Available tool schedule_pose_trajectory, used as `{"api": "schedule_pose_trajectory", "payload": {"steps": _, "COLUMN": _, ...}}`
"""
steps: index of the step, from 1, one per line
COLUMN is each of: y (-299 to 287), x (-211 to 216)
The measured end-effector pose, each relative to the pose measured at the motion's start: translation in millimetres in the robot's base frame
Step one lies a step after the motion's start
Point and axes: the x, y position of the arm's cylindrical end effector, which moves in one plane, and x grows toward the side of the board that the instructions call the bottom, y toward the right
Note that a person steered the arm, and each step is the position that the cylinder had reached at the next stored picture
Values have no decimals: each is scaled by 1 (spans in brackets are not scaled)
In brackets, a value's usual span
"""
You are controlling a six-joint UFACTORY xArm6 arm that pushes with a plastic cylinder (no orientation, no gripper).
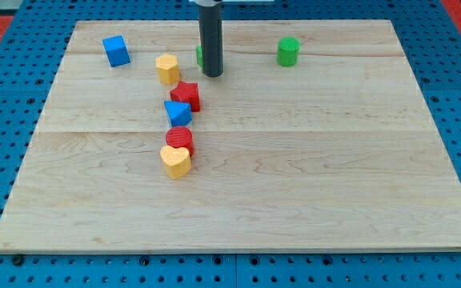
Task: Push the yellow hexagon a bit up
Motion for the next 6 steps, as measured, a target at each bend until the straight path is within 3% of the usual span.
{"api": "schedule_pose_trajectory", "payload": {"steps": 2, "y": -18, "x": 25}}
{"api": "schedule_pose_trajectory", "payload": {"steps": 5, "y": -115, "x": 7}}
{"api": "schedule_pose_trajectory", "payload": {"steps": 6, "y": -113, "x": -4}}
